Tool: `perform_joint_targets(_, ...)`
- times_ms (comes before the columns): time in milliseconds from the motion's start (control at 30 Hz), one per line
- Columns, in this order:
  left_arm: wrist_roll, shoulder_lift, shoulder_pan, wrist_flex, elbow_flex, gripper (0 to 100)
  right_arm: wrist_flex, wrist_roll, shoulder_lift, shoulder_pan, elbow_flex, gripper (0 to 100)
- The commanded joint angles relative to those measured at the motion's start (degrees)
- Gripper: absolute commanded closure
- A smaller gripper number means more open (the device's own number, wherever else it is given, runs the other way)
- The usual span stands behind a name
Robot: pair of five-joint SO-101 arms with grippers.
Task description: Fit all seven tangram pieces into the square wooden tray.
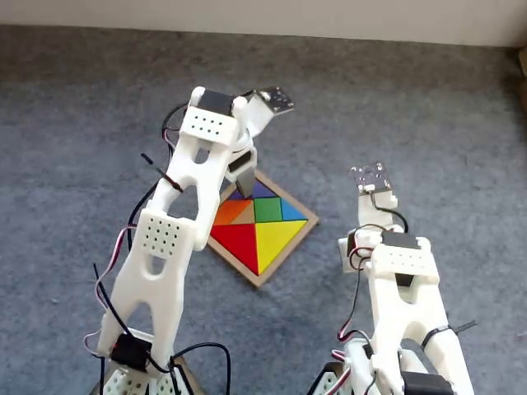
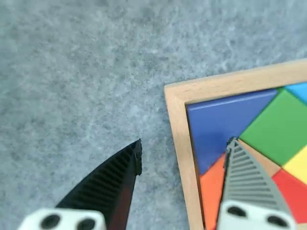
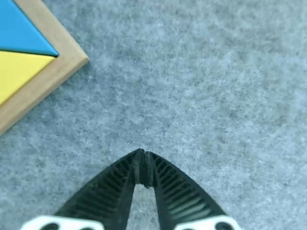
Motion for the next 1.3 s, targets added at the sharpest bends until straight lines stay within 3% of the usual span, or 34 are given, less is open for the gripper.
perform_joint_targets(0,4.8,-10.3,0.4,0.6,0.1,72,-0.7,-0.1,-1.5,0.8,-0.1,99.4)
perform_joint_targets(133,5.2,-17.9,-0.1,0.6,6.4,75,-0.7,-0.1,-1.5,0.8,-0.1,99.4)
perform_joint_targets(400,8.8,-39.2,0.3,0.5,24.6,98,-0.7,-0.4,-1.5,0.8,0.0,99.4)
perform_joint_targets(567,9.5,-53.8,0.3,-0.4,40.9,100,-3.8,-0.3,-1.9,0.8,2.9,99.4)
perform_joint_targets(967,13.6,-92.7,-0.5,-24.3,90.4,100,-5.6,-0.3,-2.1,0.7,4.4,99.4)
perform_joint_targets(1167,13.8,-106.2,-4.3,-35.3,109.2,99,-5.6,-0.3,-1.7,0.5,4.4,99.4)
perform_joint_targets(1267,17.5,-111.1,-5.7,-40.1,117.8,99,-5.6,-0.3,-1.6,0.5,4.4,99.4)
